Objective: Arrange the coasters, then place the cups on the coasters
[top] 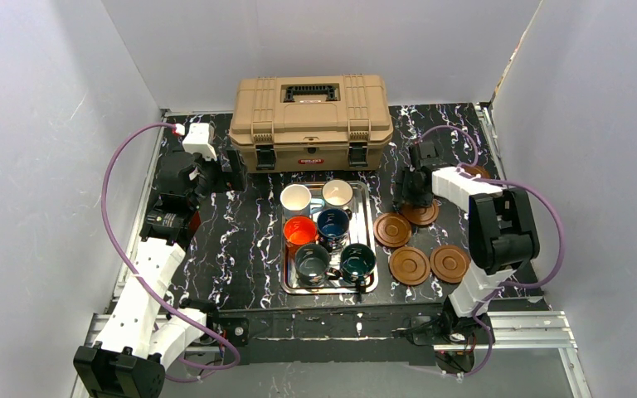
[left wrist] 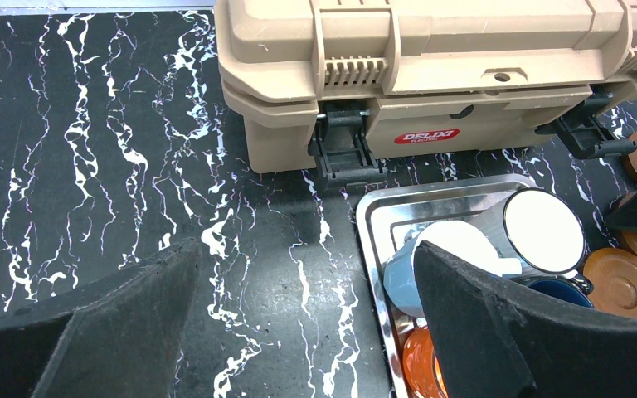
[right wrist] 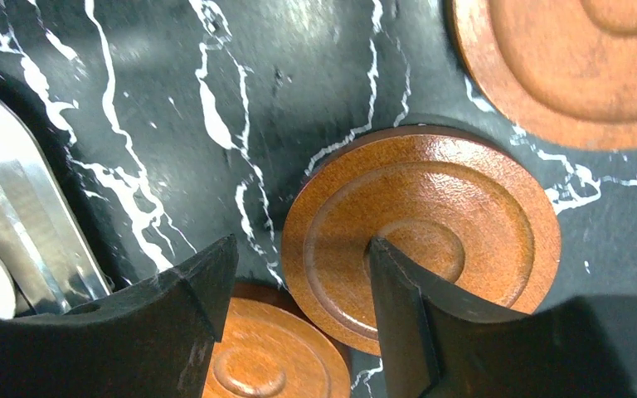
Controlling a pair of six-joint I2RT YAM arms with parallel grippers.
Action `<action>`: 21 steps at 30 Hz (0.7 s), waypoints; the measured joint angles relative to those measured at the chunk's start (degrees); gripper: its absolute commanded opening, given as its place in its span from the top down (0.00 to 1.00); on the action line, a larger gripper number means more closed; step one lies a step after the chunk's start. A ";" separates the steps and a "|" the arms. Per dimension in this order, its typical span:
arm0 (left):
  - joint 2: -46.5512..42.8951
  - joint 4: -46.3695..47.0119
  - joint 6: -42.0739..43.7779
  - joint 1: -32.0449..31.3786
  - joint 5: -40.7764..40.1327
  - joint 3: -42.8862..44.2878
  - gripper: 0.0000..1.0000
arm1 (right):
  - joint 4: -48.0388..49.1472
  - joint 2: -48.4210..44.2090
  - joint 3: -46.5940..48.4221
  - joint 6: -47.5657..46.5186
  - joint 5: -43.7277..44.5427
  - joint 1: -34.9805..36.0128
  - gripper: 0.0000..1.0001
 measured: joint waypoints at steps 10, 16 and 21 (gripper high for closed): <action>0.07 -0.02 0.02 0.00 -0.02 0.00 0.02 | 2.78 5.75 6.21 0.07 0.37 0.55 0.34; 0.61 -0.02 0.02 0.00 -0.02 0.00 0.02 | 4.44 7.89 8.48 0.09 0.33 0.63 0.34; 0.79 -0.02 0.04 0.00 -0.02 0.00 0.02 | 5.66 8.98 9.49 0.22 0.15 0.90 0.34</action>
